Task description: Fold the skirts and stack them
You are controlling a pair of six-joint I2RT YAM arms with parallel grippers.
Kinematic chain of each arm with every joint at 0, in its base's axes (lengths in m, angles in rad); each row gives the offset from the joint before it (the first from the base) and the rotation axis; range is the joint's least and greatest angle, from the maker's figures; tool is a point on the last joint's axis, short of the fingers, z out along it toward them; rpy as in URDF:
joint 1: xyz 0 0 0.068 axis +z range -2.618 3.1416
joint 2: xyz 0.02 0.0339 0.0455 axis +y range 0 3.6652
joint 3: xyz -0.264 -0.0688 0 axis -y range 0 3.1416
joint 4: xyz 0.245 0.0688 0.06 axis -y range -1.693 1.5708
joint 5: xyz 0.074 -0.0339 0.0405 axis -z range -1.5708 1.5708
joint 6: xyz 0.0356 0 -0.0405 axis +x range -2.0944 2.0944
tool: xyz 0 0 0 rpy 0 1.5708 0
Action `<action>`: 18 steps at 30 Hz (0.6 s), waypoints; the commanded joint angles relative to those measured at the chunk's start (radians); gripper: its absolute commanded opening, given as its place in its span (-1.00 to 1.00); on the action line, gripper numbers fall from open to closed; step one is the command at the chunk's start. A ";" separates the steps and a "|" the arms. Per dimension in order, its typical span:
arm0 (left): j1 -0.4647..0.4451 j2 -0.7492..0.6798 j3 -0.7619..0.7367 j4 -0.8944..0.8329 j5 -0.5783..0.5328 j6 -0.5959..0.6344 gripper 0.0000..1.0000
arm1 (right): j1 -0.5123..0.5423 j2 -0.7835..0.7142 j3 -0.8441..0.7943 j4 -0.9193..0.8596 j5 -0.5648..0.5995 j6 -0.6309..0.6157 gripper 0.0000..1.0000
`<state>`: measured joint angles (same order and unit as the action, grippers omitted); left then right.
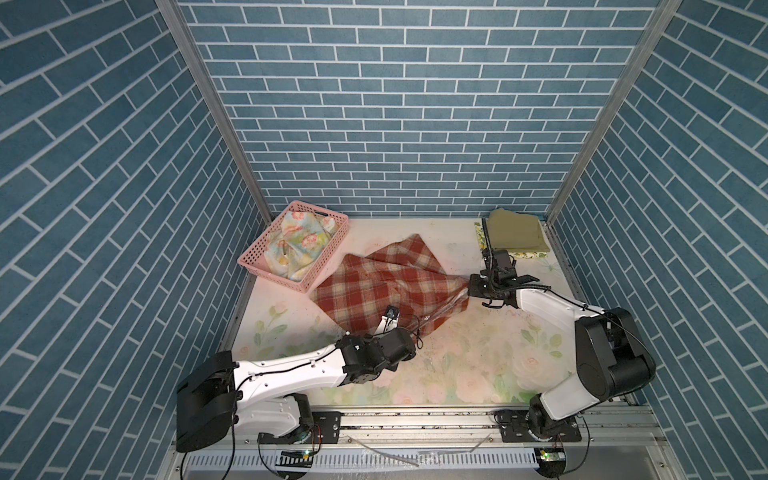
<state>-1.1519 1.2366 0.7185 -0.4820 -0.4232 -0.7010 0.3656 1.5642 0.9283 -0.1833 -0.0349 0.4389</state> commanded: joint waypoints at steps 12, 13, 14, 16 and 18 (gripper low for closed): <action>0.164 -0.083 0.626 -0.336 -0.169 0.397 -1.00 | -0.003 -0.359 0.465 -0.387 0.118 -0.135 -1.00; 0.181 -0.068 0.702 -0.355 -0.173 0.433 -1.00 | -0.002 -0.358 0.523 -0.418 0.120 -0.143 -1.00; 0.198 -0.051 0.775 -0.375 -0.179 0.466 -1.00 | -0.002 -0.348 0.592 -0.453 0.124 -0.148 -1.00; 0.233 -0.017 0.914 -0.392 -0.179 0.542 -1.00 | -0.002 -0.319 0.730 -0.509 0.129 -0.158 -1.00; 0.306 0.025 1.044 -0.405 -0.141 0.599 -1.00 | -0.005 -0.266 0.874 -0.560 0.130 -0.159 -1.00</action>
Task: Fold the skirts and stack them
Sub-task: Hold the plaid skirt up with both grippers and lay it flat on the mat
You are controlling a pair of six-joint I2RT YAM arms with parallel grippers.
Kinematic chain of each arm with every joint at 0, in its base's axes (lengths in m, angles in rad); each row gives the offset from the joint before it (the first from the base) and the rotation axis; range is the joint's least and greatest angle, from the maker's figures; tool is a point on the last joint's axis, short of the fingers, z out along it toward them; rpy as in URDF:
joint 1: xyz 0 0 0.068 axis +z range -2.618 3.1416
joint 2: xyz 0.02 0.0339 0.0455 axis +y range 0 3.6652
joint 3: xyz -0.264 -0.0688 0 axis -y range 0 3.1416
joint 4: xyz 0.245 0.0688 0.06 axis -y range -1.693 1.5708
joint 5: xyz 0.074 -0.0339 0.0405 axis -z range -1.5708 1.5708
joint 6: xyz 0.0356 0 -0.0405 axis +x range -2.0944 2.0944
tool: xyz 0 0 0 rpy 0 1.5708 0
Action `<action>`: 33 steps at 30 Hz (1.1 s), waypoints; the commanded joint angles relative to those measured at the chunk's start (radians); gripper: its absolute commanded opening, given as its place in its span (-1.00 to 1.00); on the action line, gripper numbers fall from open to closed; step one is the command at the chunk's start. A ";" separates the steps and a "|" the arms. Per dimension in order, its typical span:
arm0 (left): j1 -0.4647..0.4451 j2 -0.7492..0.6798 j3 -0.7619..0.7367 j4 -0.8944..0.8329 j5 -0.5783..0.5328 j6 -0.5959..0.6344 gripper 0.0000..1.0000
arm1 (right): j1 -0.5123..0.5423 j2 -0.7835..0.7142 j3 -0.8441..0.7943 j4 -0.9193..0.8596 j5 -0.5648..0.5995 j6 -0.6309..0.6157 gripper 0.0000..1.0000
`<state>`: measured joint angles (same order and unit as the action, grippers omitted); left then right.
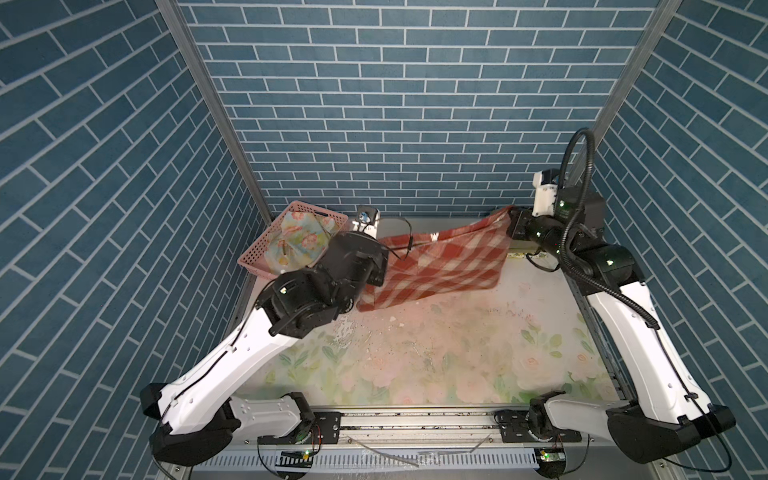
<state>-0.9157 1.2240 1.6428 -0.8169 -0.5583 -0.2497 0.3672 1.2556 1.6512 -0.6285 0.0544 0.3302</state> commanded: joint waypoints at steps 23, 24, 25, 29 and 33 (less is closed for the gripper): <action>0.493 0.465 0.750 -0.134 0.575 0.277 -1.00 | -0.097 0.237 0.370 -0.081 -0.096 -0.017 -1.00; 0.485 0.389 0.581 -0.054 0.573 0.274 -1.00 | -0.096 0.168 0.245 -0.026 -0.103 -0.005 -1.00; 0.478 0.294 0.392 0.041 0.583 0.260 -1.00 | -0.095 0.099 0.100 0.023 -0.103 0.004 -1.00; 0.458 -0.009 -0.259 0.351 0.642 0.149 -1.00 | -0.091 -0.178 -0.453 0.177 -0.095 0.052 -1.00; 0.370 -0.178 -0.749 0.628 0.595 0.021 -1.00 | -0.089 -0.367 -0.838 0.238 -0.104 0.139 -0.96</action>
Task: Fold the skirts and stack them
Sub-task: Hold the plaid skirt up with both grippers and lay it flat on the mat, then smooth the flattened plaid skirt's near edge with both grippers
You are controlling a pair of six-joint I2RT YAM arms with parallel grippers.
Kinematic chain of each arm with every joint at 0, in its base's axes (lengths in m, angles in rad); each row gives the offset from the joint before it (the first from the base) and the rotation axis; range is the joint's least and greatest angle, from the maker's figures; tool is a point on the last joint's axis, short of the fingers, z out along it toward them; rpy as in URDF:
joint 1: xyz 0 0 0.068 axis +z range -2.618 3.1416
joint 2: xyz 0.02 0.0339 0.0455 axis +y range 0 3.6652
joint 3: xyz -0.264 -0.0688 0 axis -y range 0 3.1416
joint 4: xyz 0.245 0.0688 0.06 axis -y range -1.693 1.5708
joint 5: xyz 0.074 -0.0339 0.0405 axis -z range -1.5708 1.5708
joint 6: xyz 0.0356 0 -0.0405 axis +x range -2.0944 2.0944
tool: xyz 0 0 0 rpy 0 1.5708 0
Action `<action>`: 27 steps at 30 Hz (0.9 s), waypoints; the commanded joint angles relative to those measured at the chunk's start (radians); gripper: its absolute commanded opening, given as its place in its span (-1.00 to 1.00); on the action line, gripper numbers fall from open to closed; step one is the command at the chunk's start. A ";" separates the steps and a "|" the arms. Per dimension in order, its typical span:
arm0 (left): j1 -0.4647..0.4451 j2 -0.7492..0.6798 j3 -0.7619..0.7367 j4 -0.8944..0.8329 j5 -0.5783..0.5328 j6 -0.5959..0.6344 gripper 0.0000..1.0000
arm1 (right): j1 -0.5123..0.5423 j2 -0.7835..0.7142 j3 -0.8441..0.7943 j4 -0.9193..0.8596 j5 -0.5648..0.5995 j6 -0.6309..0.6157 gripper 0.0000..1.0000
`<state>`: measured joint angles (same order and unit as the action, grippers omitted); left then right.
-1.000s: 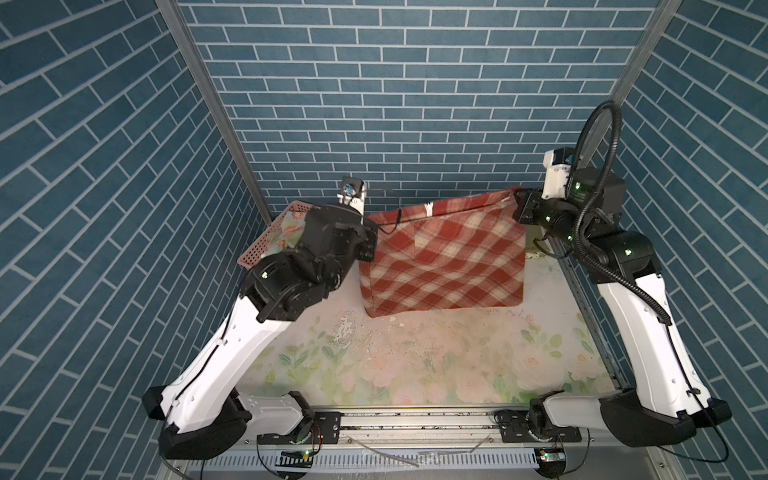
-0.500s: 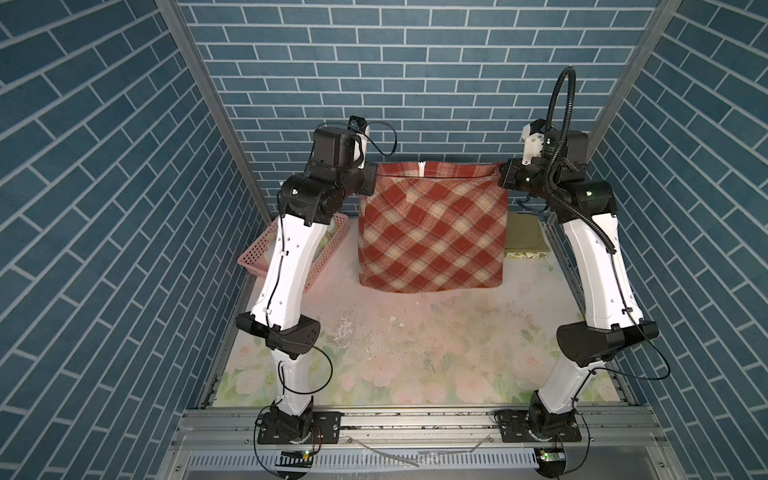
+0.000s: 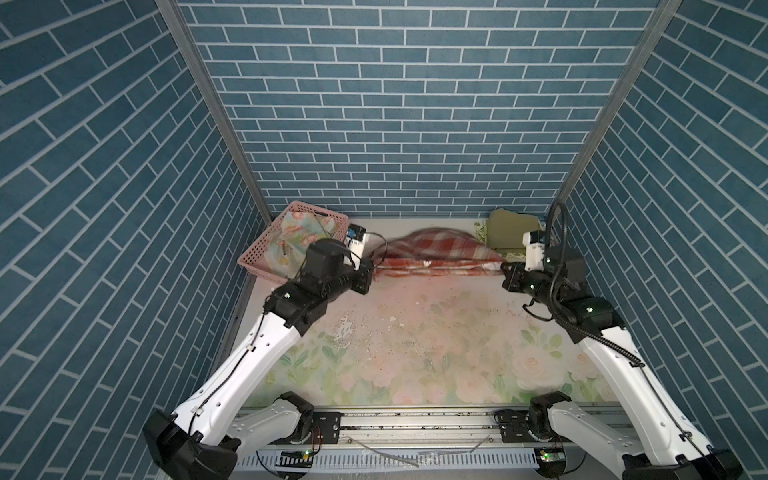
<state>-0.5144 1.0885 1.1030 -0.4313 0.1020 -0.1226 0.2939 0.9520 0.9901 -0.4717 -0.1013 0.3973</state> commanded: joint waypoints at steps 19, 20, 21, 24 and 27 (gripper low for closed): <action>-0.306 0.004 -0.326 -0.136 -0.399 -0.360 0.76 | -0.044 0.073 -0.296 -0.065 -0.016 0.217 0.50; -0.306 0.023 -0.319 -0.154 -0.400 -0.375 0.76 | -0.043 0.080 -0.310 -0.057 -0.018 0.223 0.49; -0.306 0.038 -0.318 -0.162 -0.398 -0.384 0.76 | -0.044 0.084 -0.324 -0.050 -0.022 0.224 0.48; -0.307 0.087 -0.324 -0.177 -0.382 -0.420 0.75 | -0.044 0.101 -0.356 -0.017 -0.043 0.233 0.47; -0.308 0.133 -0.351 -0.155 -0.334 -0.461 0.74 | -0.042 0.141 -0.379 0.032 -0.087 0.245 0.44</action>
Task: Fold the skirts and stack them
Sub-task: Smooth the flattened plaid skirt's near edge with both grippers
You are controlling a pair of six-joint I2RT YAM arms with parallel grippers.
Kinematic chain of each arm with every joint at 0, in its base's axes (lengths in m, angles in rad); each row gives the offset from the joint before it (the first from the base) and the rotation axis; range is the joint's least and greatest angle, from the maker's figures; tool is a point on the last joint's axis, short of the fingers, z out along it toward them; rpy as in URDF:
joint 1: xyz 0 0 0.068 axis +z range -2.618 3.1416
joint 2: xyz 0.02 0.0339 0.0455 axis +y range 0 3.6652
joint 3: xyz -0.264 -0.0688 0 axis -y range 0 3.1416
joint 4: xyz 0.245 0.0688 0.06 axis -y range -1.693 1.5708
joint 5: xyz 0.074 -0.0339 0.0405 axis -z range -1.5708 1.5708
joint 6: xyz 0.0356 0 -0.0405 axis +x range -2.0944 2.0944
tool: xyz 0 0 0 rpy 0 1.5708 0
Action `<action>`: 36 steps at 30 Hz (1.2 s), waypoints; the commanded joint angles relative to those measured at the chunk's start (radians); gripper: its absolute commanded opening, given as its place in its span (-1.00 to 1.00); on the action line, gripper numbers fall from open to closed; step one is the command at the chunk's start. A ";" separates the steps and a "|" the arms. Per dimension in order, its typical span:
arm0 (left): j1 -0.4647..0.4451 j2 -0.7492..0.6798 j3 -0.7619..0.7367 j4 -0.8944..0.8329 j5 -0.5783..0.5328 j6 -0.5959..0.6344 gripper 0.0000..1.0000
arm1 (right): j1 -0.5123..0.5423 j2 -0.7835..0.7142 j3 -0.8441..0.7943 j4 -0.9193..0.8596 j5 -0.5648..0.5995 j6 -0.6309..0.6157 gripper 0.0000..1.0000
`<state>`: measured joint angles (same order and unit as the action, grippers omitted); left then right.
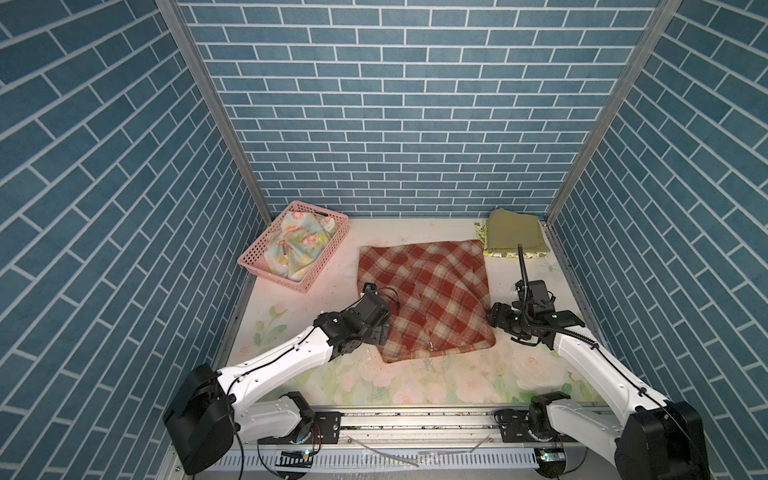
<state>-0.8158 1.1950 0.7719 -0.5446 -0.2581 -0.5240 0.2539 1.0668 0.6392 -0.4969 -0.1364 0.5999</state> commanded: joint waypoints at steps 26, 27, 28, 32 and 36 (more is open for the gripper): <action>-0.062 0.292 -0.134 0.197 0.213 -0.334 -0.27 | 0.018 0.032 -0.014 0.015 0.036 0.010 0.31; -0.061 0.301 -0.139 0.202 0.212 -0.339 -0.55 | 0.017 0.027 -0.013 0.009 0.040 0.005 0.32; -0.062 0.303 -0.139 0.191 0.203 -0.340 -0.92 | 0.018 0.023 -0.012 -0.001 0.043 -0.001 0.32; -0.048 0.228 -0.126 0.058 0.100 -0.326 -1.00 | 0.017 0.023 -0.009 -0.004 0.043 -0.012 0.33; 0.045 0.096 -0.189 0.003 0.080 -0.310 -1.00 | 0.018 0.037 -0.009 0.026 0.033 -0.012 0.32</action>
<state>-0.8246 1.3525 0.6292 -0.4084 -0.1242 -0.8413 0.2684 1.1000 0.5957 -0.4667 -0.1158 0.6041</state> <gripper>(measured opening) 0.062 0.662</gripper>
